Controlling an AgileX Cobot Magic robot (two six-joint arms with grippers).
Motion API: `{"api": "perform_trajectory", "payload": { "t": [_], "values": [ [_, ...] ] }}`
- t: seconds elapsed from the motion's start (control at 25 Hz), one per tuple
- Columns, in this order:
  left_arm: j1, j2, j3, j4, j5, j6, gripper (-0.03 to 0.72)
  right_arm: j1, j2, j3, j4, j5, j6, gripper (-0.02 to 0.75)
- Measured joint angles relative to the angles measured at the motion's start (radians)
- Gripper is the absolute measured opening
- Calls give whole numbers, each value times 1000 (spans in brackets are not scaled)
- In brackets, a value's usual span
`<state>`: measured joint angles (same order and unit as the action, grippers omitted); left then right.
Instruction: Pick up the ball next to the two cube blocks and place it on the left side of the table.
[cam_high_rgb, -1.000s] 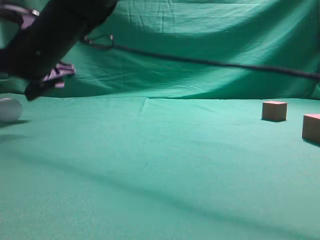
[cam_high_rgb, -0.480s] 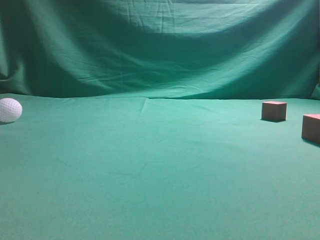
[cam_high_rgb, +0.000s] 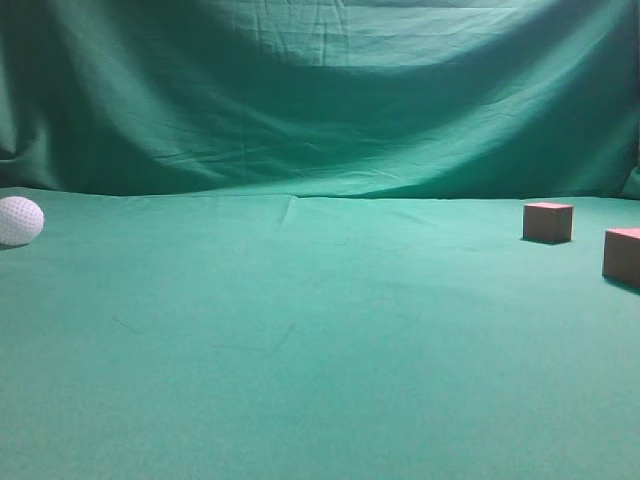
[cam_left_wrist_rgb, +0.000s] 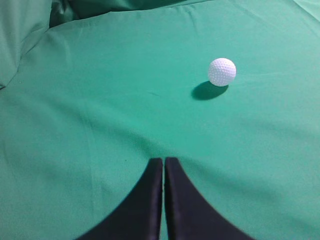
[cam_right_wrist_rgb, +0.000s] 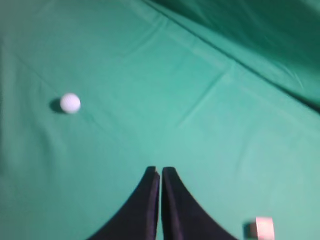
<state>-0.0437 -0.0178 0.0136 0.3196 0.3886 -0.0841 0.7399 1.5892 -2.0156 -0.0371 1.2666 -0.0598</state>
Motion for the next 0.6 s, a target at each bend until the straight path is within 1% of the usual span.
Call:
{"api": "perform_trajectory", "payload": {
  "t": [0.08,0.16,0.36,0.44,0.6],
  "values": [
    [0,0,0,0,0,0,0,0,-91,146,-9,1,24,0],
    [0,0,0,0,0,0,0,0,-194,294,-11,-46,59,0],
    [0,0,0,0,0,0,0,0,-454,675,-11,-274,110,0],
    [0,0,0,0,0,0,0,0,-562,790,-11,-315,127,0],
    [0,0,0,0,0,0,0,0,-736,964,-22,-330,136,0]
  ]
}}
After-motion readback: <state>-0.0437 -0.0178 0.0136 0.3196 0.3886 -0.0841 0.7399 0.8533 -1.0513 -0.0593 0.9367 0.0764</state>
